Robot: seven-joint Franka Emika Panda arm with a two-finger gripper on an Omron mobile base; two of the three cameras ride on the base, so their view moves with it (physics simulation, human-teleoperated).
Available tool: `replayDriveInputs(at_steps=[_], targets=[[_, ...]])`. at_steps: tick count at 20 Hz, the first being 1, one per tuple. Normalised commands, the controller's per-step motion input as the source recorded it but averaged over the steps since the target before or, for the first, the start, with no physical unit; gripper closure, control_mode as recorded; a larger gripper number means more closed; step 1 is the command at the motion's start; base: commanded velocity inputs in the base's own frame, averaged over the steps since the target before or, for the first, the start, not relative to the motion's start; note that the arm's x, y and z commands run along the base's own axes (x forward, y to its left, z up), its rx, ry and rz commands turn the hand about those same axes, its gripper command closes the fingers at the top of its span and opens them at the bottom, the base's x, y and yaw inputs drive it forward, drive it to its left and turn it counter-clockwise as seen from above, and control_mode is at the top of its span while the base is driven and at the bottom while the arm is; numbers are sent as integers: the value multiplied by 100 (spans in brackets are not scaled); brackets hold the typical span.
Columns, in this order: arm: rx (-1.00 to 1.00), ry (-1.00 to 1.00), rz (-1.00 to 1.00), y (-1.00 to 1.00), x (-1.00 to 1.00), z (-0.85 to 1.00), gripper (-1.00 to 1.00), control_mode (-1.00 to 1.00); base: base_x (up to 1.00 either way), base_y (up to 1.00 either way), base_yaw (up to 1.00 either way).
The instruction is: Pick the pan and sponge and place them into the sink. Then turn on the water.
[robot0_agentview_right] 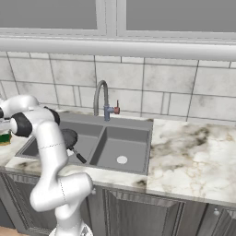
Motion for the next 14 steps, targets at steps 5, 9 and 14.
replayDriveInputs(at_steps=[5, 9, 14], targets=[[-12, -1, 5, -1, -9, -20, -100, -100, 0, 0, 0], [-10, -2, 2, -16, 0, -9, -100, -100, 0, 0, 0], [-8, -3, 1, -22, 0, -5, -100, -100, 0, 0, 0]])
